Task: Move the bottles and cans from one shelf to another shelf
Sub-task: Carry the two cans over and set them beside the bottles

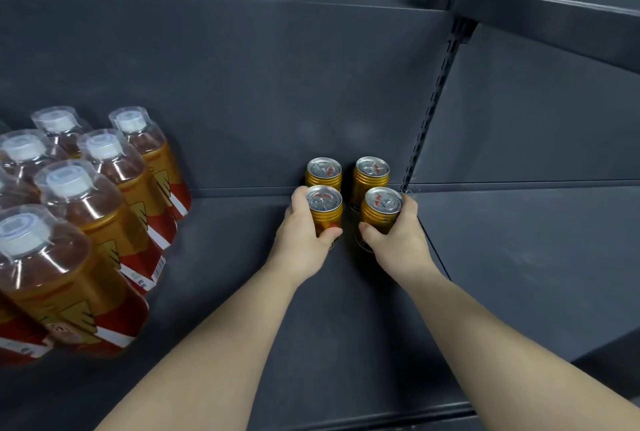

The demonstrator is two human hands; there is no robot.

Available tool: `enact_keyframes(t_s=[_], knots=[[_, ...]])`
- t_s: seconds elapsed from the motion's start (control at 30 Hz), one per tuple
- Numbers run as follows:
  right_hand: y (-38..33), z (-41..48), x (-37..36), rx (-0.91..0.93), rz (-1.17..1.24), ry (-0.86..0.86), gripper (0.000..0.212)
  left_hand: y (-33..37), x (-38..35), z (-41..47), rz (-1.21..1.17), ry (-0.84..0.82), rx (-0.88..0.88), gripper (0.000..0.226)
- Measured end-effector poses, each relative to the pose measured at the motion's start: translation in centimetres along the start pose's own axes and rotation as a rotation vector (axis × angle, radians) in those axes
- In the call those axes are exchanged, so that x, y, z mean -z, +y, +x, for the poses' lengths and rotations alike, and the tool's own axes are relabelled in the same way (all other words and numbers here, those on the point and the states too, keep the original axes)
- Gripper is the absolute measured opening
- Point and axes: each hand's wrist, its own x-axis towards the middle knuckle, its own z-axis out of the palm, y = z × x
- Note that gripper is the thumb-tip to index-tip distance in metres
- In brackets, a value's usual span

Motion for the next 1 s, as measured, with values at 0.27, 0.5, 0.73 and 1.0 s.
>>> enact_keyframes(t_s=[0.27,0.5,0.73,1.0], knots=[[0.3,0.2,0.0,-0.002,-0.179,0.084,0.101,0.0,0.0,-0.1,0.026,-0.005,0.007,0.087],[0.9,0.1,0.6,-0.001,-0.090,0.040,0.092,0.1,-0.1,-0.1,0.018,0.000,0.018,0.088],[1.0,-0.3,0.5,-0.024,-0.056,-0.017,0.093,0.1,-0.1,-0.1,0.007,0.002,0.019,0.087],[0.8,0.0,0.4,-0.023,-0.094,0.027,0.094,0.0,-0.2,-0.1,0.009,0.011,0.013,0.087]])
